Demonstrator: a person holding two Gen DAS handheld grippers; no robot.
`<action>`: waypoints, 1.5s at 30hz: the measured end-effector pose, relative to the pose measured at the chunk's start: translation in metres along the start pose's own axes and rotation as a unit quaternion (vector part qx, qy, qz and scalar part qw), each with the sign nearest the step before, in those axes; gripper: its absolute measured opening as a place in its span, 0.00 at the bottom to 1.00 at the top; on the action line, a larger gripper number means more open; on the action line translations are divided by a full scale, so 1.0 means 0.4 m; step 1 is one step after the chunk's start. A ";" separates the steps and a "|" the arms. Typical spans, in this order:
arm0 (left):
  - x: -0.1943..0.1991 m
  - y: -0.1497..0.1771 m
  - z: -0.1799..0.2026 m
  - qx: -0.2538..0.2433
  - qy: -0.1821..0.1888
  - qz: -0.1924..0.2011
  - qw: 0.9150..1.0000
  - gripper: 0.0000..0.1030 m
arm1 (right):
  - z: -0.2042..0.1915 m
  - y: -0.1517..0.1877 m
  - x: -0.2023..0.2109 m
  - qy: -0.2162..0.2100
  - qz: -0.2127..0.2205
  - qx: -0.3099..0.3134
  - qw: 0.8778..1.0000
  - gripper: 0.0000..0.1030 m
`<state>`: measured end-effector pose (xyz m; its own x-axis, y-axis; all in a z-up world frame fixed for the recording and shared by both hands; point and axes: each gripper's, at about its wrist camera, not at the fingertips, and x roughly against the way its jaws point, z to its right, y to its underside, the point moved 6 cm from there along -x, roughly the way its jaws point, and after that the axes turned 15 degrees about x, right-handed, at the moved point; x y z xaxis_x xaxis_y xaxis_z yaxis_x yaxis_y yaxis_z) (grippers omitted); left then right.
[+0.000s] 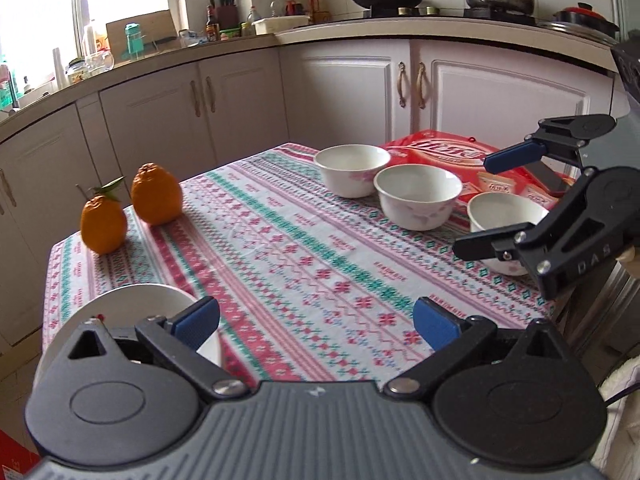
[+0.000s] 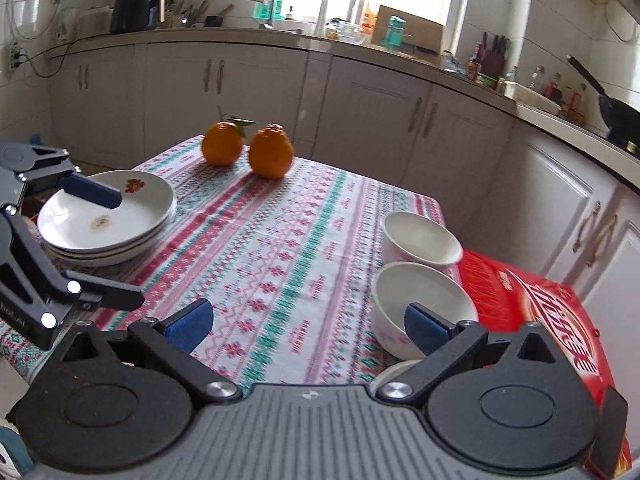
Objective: Organize plates and bowls
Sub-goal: 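Reach the right tool to a white bowl and grasp its rim, then lift the held bowl with the right tool and carry it toward the plates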
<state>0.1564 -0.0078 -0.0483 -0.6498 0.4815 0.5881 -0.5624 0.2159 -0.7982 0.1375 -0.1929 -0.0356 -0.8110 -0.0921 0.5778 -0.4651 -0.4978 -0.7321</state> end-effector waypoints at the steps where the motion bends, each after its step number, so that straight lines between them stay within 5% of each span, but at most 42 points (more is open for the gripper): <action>1: -0.011 0.005 0.029 0.001 0.011 0.002 1.000 0.99 | 0.026 0.022 0.010 0.009 -0.003 -0.010 1.000 1.00; 7: -0.076 0.026 0.173 -0.007 0.064 -0.006 0.998 0.99 | 0.145 0.136 0.051 0.035 -0.024 -0.058 0.997 1.00; 17: -0.162 0.063 0.336 -0.045 0.105 -0.023 0.993 0.99 | 0.210 0.251 0.022 -0.017 -0.048 -0.136 0.989 1.00; 22: -0.188 0.061 0.370 -0.051 0.115 -0.024 0.992 0.99 | 0.221 0.262 0.003 -0.043 -0.047 -0.149 0.987 0.99; 32: -0.212 0.057 0.398 -0.058 0.147 -0.031 0.987 0.89 | 0.241 0.267 -0.028 -0.089 -0.052 -0.178 0.979 0.73; 35: -0.216 0.060 0.403 -0.059 0.150 -0.034 0.986 0.81 | 0.238 0.264 -0.030 -0.087 -0.055 -0.173 0.980 0.73; 45: -0.217 0.057 0.393 -0.047 0.151 -0.038 0.987 0.80 | 0.237 0.252 -0.027 -0.089 -0.056 -0.171 0.980 0.73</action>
<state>0.1197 -0.1784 -0.0970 -0.4170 0.6892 0.5925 -0.5443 0.3327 -0.7701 0.1331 -0.3237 -0.0815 -0.6875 -0.2171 0.6930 -0.6644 -0.1974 -0.7209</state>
